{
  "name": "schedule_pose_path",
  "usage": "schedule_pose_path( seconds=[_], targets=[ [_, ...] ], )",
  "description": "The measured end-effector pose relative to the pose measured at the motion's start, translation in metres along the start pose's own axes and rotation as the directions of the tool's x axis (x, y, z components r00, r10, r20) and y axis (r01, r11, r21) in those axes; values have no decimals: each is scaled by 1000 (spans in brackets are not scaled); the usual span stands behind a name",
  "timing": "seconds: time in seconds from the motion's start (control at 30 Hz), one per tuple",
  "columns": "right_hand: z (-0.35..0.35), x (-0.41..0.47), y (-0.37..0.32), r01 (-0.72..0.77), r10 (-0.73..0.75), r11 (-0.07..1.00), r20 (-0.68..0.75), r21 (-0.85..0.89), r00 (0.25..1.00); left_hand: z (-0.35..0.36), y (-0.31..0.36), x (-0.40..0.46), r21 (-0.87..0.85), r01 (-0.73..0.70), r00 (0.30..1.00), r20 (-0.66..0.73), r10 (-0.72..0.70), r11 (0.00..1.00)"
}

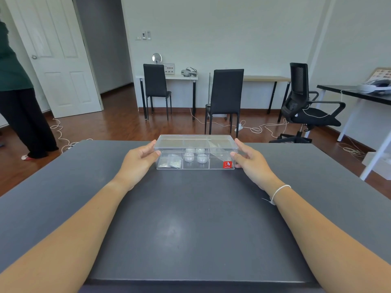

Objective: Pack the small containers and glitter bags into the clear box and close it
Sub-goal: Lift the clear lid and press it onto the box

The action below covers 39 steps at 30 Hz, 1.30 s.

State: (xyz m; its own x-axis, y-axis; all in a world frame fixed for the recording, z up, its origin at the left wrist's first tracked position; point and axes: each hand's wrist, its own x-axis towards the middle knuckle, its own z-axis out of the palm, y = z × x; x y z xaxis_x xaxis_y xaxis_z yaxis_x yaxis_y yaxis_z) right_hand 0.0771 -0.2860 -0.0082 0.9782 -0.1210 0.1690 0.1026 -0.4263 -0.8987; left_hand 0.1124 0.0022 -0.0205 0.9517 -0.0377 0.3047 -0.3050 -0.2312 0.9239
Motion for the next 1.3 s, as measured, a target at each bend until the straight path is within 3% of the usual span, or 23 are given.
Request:
schedule_pose_path(
  seconds=[0.4, 0.83, 1.3],
  targets=[
    [0, 1, 1, 7, -7, 1000, 1, -16, 1000, 0, -1, 0, 17, -11, 1000, -29, 12, 1000],
    [-1, 1, 3, 45, -45, 999, -21, 15, 999, 3, 9, -7, -160, 6, 999, -47, -14, 987],
    [0, 5, 8, 73, -73, 997, -29, 0, 997, 5, 7, -4, -181, 51, 992, -100, -70, 982]
  ],
)
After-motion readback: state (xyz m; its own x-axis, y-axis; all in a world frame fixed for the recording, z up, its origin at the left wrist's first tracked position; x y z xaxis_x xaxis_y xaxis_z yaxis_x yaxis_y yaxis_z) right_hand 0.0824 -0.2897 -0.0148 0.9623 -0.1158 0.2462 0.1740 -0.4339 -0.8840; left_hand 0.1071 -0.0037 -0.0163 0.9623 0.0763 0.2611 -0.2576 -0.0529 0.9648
